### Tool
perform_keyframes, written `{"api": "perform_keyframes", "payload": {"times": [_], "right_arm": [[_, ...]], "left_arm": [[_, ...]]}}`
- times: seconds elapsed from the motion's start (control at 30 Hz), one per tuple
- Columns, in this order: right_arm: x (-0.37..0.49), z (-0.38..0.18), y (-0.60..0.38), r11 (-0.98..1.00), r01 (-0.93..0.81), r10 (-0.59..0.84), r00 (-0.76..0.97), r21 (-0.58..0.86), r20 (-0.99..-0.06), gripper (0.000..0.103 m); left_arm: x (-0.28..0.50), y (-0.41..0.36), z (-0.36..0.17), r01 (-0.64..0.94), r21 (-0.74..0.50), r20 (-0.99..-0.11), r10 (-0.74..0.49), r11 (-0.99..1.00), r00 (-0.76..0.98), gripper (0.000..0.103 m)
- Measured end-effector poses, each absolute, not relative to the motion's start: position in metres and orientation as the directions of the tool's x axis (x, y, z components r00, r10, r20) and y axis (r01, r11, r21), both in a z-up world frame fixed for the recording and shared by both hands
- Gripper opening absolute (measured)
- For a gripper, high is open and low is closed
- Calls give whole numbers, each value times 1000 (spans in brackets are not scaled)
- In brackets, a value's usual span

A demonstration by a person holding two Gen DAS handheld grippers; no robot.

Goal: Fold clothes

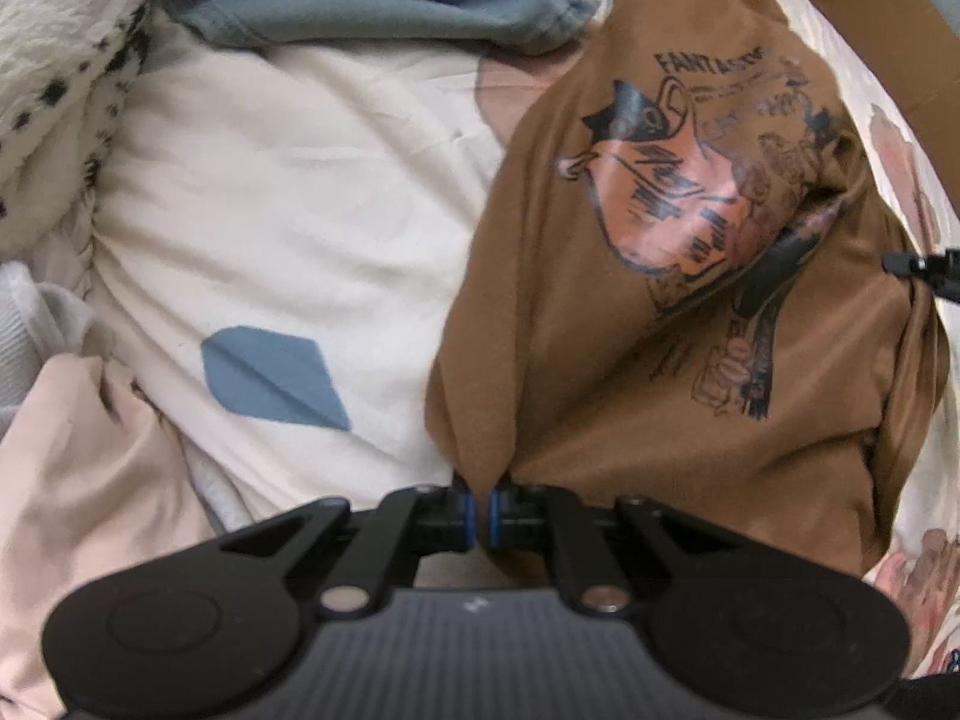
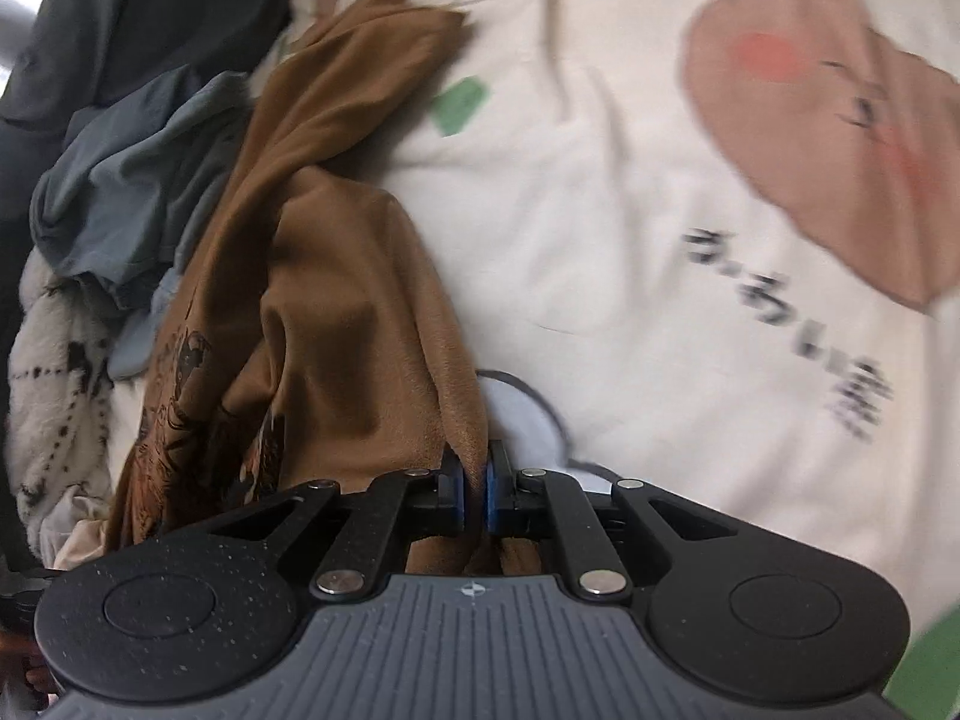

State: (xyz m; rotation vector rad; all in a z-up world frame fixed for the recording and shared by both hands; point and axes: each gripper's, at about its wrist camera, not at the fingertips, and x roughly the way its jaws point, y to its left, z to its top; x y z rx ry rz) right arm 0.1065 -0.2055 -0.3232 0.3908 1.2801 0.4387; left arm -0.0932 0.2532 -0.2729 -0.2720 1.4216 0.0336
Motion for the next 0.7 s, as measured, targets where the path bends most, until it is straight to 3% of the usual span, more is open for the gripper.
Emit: {"api": "perform_keyframes", "payload": {"times": [0.23, 0.4, 0.57, 0.63, 0.7], "right_arm": [[70, -316, -249, 885, -36, 456, 269, 464, -849, 4], [41, -309, -277, 898, 18, 414, 303, 439, -858, 4], [16, -305, -305, 914, 98, 343, 328, 393, -880, 3], [6, -302, -317, 910, 130, 332, 339, 393, -880, 3], [-3, -298, -325, 912, 150, 313, 350, 382, -883, 3]], "left_arm": [[-108, 241, -262, -145, -211, -967, -184, 967, 177, 4], [-59, 206, -275, -81, -257, -956, -241, 963, 169, 7], [-42, 195, -287, -48, -250, -959, -240, 967, 150, 16], [-39, 199, -291, -37, -255, -958, -247, 966, 145, 23], [-33, 204, -296, -30, -255, -958, -248, 967, 144, 36]]}}
